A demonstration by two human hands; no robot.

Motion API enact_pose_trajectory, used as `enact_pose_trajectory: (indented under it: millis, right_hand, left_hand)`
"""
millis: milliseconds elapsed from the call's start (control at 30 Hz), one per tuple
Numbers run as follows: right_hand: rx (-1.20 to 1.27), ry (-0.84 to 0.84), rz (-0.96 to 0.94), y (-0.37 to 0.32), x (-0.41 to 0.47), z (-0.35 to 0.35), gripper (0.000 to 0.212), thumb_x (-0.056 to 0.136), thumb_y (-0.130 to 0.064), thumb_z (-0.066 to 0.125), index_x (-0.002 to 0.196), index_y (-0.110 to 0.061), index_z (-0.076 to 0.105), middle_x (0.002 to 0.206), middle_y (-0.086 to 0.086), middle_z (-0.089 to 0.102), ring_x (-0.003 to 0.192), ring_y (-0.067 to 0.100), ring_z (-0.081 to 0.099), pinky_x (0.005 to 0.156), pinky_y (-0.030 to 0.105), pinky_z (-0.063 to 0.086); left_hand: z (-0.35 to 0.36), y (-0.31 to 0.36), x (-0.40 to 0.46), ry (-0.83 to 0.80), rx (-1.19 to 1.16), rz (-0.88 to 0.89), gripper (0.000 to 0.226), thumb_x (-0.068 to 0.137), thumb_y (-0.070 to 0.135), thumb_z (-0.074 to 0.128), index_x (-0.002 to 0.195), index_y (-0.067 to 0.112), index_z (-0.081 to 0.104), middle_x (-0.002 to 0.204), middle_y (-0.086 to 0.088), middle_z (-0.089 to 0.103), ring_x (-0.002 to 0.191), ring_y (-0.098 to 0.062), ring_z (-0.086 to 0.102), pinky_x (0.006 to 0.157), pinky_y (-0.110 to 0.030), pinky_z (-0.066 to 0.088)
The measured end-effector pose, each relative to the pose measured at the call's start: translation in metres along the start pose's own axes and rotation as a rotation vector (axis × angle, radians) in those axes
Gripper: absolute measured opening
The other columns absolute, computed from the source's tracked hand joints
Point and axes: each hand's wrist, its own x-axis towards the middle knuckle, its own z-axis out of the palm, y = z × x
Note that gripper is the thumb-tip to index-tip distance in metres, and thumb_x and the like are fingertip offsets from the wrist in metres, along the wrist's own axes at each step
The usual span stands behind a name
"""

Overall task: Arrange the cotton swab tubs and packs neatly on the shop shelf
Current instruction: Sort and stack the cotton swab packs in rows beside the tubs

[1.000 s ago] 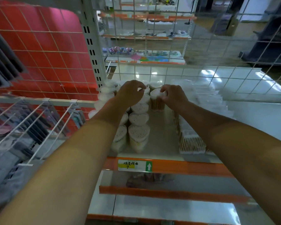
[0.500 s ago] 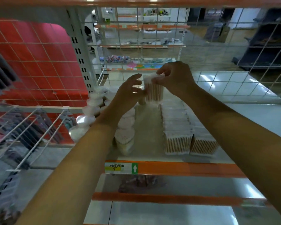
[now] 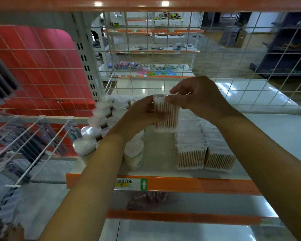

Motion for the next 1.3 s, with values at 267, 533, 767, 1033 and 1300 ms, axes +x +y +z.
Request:
enact_pose_trajectory:
  millis: [267, 533, 767, 1033, 1300]
  right_hand:
    - [0.031, -0.009, 0.013, 0.003, 0.000, 0.005, 0.026, 0.077, -0.033, 0.072, 0.098, -0.019, 0.066, 0.083, 0.002, 0.064, 0.068, 0.009, 0.058, 0.073, 0.030, 0.052]
    - [-0.217, 0.106, -0.062, -0.007, -0.013, 0.014, 0.044, 0.092, -0.036, 0.052, 0.130, -0.012, 0.051, 0.127, 0.005, 0.055, 0.110, 0.021, 0.055, 0.093, 0.034, 0.043]
    - [-0.200, 0.075, -0.002, -0.017, -0.018, 0.023, 0.039, 0.094, -0.038, 0.045, 0.111, -0.008, 0.064, 0.107, 0.009, 0.067, 0.094, 0.020, 0.063, 0.084, 0.029, 0.047]
    - [-0.069, 0.079, 0.010, -0.017, -0.021, 0.024, 0.040, 0.091, -0.044, 0.049, 0.113, -0.014, 0.063, 0.108, 0.002, 0.067, 0.099, 0.016, 0.062, 0.078, 0.022, 0.046]
    - [0.130, 0.098, 0.051, -0.013, -0.019, 0.025, 0.038, 0.083, -0.038, 0.064, 0.112, -0.014, 0.063, 0.109, -0.002, 0.065, 0.094, 0.014, 0.063, 0.083, 0.028, 0.051]
  left_hand:
    - [0.004, -0.003, -0.006, 0.035, -0.041, -0.003, 0.042, 0.079, -0.001, 0.064, 0.119, 0.011, 0.055, 0.104, -0.005, 0.066, 0.096, -0.014, 0.066, 0.081, -0.027, 0.055]
    - [0.018, -0.003, 0.000, 0.376, 0.117, 0.052, 0.032, 0.079, 0.011, 0.071, 0.102, 0.027, 0.056, 0.091, 0.008, 0.063, 0.084, -0.008, 0.064, 0.071, -0.023, 0.055]
    - [0.040, 0.001, -0.002, 0.547, 0.381, 0.097, 0.050, 0.081, 0.028, 0.065, 0.126, 0.016, 0.047, 0.089, 0.015, 0.058, 0.082, -0.005, 0.059, 0.076, -0.022, 0.047]
    - [0.043, -0.005, -0.008, 0.527, 0.414, 0.036, 0.069, 0.082, 0.037, 0.062, 0.142, 0.020, 0.033, 0.124, -0.004, 0.057, 0.106, -0.019, 0.059, 0.088, -0.040, 0.051]
    - [0.042, -0.009, -0.018, 0.631, 0.378, 0.137, 0.049, 0.093, 0.021, 0.054, 0.140, 0.022, 0.039, 0.114, -0.002, 0.062, 0.094, -0.016, 0.061, 0.085, -0.043, 0.051]
